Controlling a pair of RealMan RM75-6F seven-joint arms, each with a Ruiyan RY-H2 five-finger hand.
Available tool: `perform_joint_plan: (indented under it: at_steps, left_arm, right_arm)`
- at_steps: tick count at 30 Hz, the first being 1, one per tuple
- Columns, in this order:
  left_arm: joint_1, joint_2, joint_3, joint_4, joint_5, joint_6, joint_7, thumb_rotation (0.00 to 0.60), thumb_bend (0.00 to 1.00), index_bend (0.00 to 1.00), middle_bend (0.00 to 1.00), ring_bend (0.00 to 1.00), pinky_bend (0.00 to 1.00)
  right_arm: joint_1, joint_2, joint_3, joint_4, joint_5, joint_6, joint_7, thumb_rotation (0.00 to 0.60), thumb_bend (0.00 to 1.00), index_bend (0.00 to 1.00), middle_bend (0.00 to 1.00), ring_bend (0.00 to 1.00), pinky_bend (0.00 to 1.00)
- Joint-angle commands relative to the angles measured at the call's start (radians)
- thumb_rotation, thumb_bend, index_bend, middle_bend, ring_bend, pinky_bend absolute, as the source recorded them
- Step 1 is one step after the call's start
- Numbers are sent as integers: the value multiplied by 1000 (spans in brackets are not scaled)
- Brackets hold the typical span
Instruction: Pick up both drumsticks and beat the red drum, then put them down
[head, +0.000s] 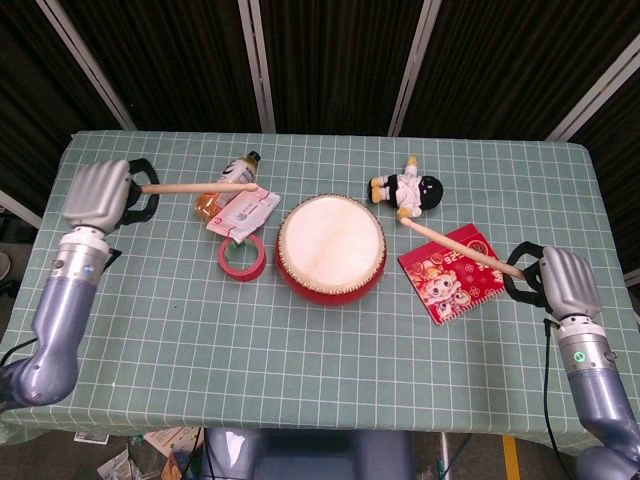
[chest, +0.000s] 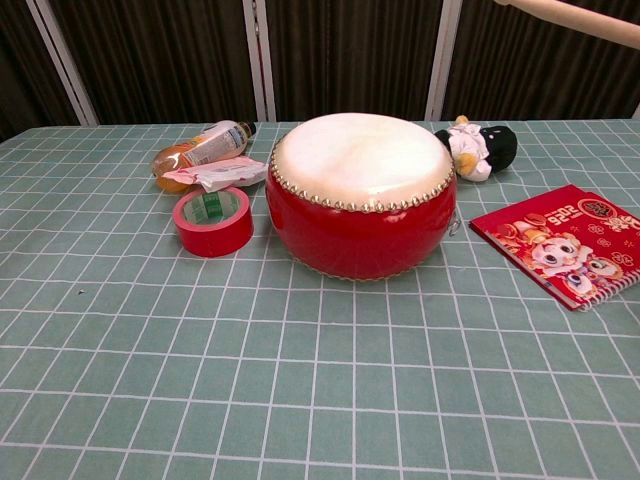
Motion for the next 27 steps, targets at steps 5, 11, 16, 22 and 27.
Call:
perform_joint_plan:
  at_steps: [5,11,16,22,27]
  left_arm:
    - [150,75,50,10,187,-43,-226,600,633,772,1000,1000,1000]
    - [160,79,62,47,235,-89,-276,600,633,772,1000,1000,1000]
    - [160,69,73,75,249,-116,-292,600,633,772,1000,1000,1000]
    - [152,53,88,108,248,-139,-286,600,633,772,1000,1000,1000]
    - [143,43,90,118,235,-144,-277,600,633,772,1000,1000,1000]
  right_arm:
    - [93,19,55,-11,108,-43,-90,600,921,1000,1000,1000,1000]
    - [208,-109,8,71,190,-27,-326,600,920,1000,1000,1000,1000]
    - [292,-320,-116,222,215,52,-619,600,920,1000,1000,1000,1000]
    - [316,-572,-252,433,218,182,-935,600,921,1000,1000,1000,1000]
    - [301,-588,-176,428,213,253,-893,600,920,1000,1000,1000,1000]
